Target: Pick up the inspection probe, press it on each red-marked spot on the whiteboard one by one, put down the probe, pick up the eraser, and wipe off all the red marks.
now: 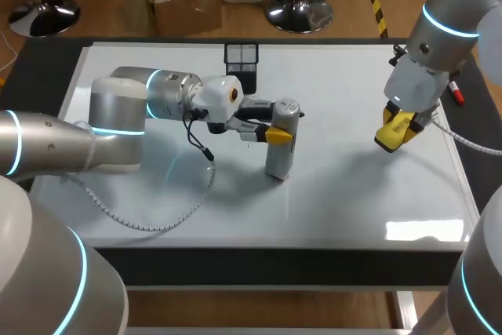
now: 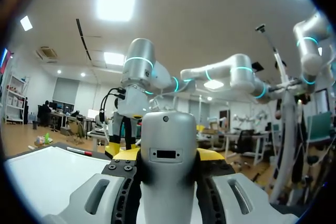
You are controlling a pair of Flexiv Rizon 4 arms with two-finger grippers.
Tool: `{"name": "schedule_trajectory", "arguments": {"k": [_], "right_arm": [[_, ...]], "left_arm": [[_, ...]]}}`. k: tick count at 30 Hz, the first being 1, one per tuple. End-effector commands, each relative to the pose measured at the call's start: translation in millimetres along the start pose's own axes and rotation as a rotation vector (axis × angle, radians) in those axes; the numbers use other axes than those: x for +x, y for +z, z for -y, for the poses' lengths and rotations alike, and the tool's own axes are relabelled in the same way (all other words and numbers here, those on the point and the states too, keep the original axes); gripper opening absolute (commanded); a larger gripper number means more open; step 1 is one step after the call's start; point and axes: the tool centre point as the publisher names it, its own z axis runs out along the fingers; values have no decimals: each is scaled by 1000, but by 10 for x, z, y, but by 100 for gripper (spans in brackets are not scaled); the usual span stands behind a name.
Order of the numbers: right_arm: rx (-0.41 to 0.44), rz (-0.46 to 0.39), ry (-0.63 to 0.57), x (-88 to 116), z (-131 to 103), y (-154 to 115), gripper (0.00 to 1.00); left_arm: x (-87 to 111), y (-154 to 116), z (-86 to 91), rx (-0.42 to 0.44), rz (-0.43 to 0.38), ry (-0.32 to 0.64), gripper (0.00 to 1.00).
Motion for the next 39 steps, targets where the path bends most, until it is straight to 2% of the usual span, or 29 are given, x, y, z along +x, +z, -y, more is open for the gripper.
{"name": "schedule_trajectory", "arguments": {"k": [1,22,39], "right_arm": [[2,-3,-1,-4,5,-2,0],[2,-3,-1,-4,5,-2,0],[2,-3,-1,-4,5,-2,0]], "left_arm": [[9,-14,-6,-15,-7,5,0],[86,-24,-31,-130,-21,34,0],[133,-27,-6,-151,-45,39,0]]}}
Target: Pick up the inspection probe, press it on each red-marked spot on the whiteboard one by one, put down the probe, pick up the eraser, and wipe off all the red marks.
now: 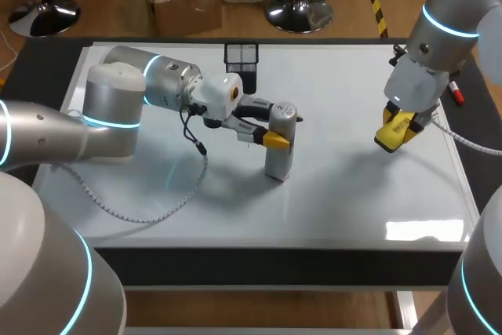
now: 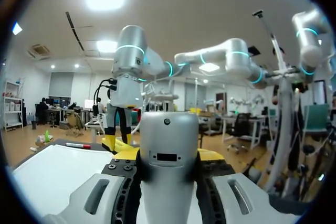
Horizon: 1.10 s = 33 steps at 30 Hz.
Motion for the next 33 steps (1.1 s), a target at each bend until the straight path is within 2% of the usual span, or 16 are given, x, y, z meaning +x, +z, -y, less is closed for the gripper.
{"name": "schedule_trajectory", "arguments": {"k": [1,13,15,22,33], "right_arm": [[2,-3,-1,-4,5,-2,0],[2,-3,-1,-4,5,-2,0],[2,-3,-1,-4,5,-2,0],[2,-3,-1,-4,5,-2,0],[2,-3,-1,-4,5,-2,0]], "left_arm": [[15,-41,69,2,-24,-3,0],[-135,-301,329,16,-138,6,0],[-179,-376,338,10,-170,-3,0],[-295,-609,357,-5,-177,-8,0],[-436,-1104,476,8,-284,-24,0]]}}
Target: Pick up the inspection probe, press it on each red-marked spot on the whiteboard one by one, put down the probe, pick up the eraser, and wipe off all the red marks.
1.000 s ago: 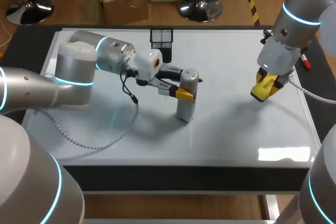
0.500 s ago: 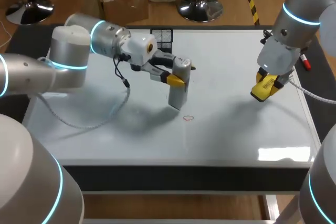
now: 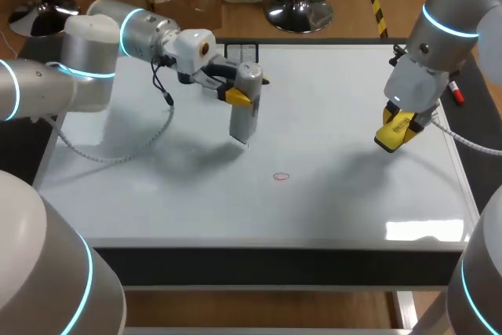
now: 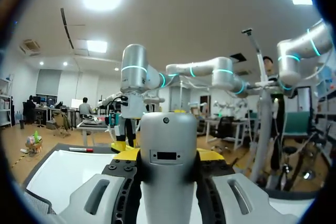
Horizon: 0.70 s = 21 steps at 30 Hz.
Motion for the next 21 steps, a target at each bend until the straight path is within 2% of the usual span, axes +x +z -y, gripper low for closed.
{"name": "schedule_trajectory", "arguments": {"k": [1,12,21], "right_arm": [[2,-3,-1,-4,5,-3,0],[2,-3,-1,-4,5,-3,0],[2,-3,-1,-4,5,-3,0]], "left_arm": [[-49,-211,46,-10,-156,-10,0],[-139,-685,105,-21,-219,-29,0],[-186,-865,94,-16,-234,-38,0]]}}
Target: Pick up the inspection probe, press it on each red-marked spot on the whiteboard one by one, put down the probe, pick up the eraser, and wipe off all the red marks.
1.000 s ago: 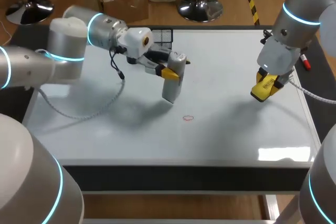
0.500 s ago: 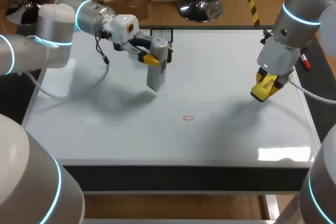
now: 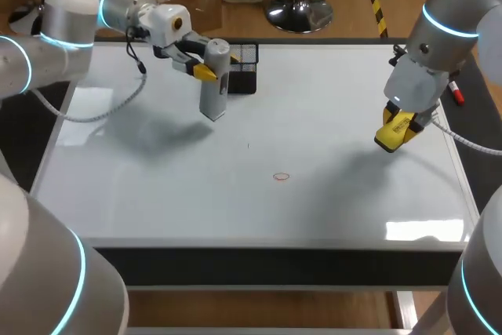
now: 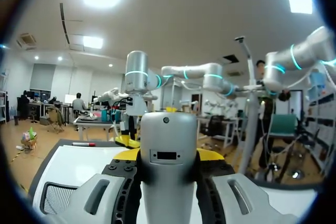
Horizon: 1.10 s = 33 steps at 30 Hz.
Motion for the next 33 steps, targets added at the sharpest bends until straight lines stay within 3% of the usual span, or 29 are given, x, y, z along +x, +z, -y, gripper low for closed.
{"name": "schedule_trajectory", "arguments": {"k": [1,29,33], "right_arm": [[2,-3,-1,-3,5,-3,0],[2,-3,-1,-3,5,-3,0],[24,-35,-37,-61,-265,38,0]], "left_arm": [[-54,-99,-23,7,-156,-2,0],[-66,-164,-32,2,-172,-7,0],[-66,-164,-32,2,-172,-7,0]]}}
